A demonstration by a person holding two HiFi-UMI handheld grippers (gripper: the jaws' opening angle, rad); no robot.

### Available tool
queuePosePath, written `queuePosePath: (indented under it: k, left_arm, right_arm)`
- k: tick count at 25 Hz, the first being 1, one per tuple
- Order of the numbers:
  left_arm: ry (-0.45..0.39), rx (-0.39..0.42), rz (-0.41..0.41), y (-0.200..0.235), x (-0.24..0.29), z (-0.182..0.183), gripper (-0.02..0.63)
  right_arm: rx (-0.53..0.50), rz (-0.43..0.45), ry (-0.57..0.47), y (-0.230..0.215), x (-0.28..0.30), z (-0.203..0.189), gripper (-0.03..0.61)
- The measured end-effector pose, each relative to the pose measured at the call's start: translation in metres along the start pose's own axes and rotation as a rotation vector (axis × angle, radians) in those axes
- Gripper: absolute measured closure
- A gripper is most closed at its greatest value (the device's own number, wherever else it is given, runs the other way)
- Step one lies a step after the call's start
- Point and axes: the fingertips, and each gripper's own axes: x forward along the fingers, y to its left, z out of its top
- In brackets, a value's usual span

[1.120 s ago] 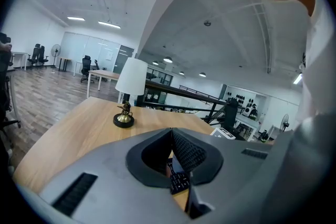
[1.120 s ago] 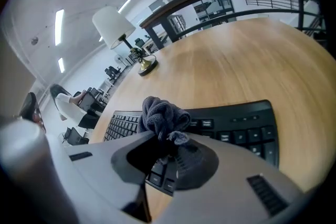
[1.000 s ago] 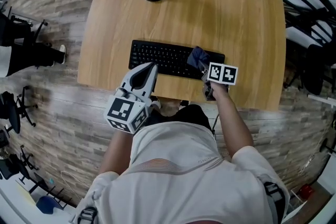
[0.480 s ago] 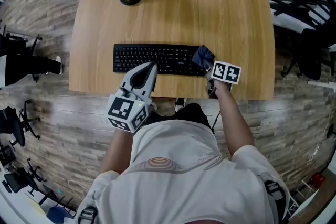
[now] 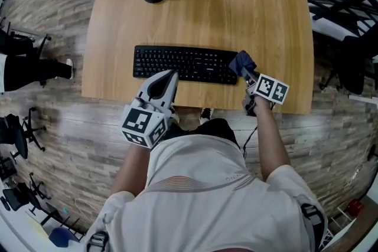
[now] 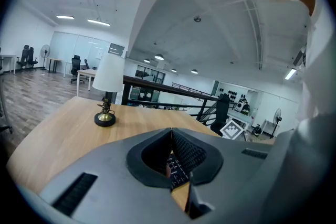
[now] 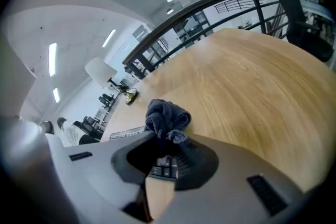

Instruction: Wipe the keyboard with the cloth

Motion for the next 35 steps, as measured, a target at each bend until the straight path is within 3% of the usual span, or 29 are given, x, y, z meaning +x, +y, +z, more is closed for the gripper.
queuePosePath:
  k: [5, 12, 19, 25, 31, 35]
  left_arm:
    - [-0.012, -0.019, 0.042, 0.031, -0.027, -0.002, 0.598]
    - [-0.03, -0.054, 0.138, 0.097, -0.082, -0.007, 0.598]
    - [-0.043, -0.086, 0.224, 0.156, -0.131, -0.011, 0.598]
    - [-0.037, -0.102, 0.258, 0.189, -0.159, -0.02, 0.598]
    - [-0.023, -0.109, 0.251, 0.203, -0.165, -0.022, 0.598]
    - [-0.016, -0.092, 0.226, 0.2, -0.157, -0.018, 0.598]
  right_arm:
    - [-0.111, 0.159, 0.03, 0.095, 0.011, -0.016, 0.459]
    - [-0.222, 0.34, 0.189, 0.229, 0.076, -0.084, 0.459]
    - [-0.337, 0.441, 0.324, 0.323, 0.127, -0.139, 0.459]
    - [-0.345, 0.409, 0.375, 0.355, 0.176, -0.169, 0.459]
    - [-0.362, 0.291, 0.4, 0.343, 0.214, -0.179, 0.459]
    - [-0.333, 0.272, 0.391, 0.332, 0.214, -0.178, 0.459]
